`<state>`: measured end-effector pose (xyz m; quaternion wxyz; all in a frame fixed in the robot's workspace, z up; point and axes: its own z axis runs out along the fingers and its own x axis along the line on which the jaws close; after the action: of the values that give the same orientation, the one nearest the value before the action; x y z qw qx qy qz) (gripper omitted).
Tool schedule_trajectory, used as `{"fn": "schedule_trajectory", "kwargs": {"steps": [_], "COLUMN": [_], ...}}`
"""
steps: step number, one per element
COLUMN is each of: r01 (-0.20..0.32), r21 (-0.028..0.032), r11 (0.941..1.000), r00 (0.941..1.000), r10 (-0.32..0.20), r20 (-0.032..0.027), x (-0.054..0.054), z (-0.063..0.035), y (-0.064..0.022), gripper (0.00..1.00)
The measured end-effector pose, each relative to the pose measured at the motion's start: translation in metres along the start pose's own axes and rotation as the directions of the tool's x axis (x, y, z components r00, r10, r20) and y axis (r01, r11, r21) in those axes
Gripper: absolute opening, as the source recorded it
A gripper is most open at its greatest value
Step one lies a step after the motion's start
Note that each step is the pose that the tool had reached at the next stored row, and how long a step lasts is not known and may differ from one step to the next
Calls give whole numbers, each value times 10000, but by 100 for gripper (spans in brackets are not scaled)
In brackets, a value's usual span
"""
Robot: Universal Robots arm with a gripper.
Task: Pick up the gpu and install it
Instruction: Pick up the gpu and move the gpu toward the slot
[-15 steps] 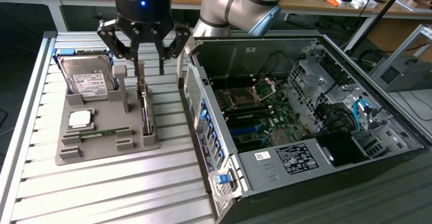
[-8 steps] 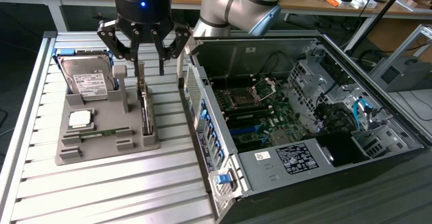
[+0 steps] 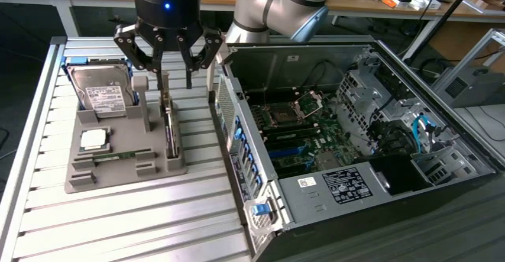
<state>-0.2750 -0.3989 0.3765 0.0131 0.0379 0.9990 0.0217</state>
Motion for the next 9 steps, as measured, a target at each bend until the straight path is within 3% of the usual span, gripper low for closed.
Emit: {"fn": "schedule_trajectory", "kwargs": {"steps": [9], "r01": [0], "r21": [0], "r11": [10000], "r00": [10000], "r10": [0], "r20": [0], "x": [0], "z": [21], "y": [-1], "gripper": [48]}}
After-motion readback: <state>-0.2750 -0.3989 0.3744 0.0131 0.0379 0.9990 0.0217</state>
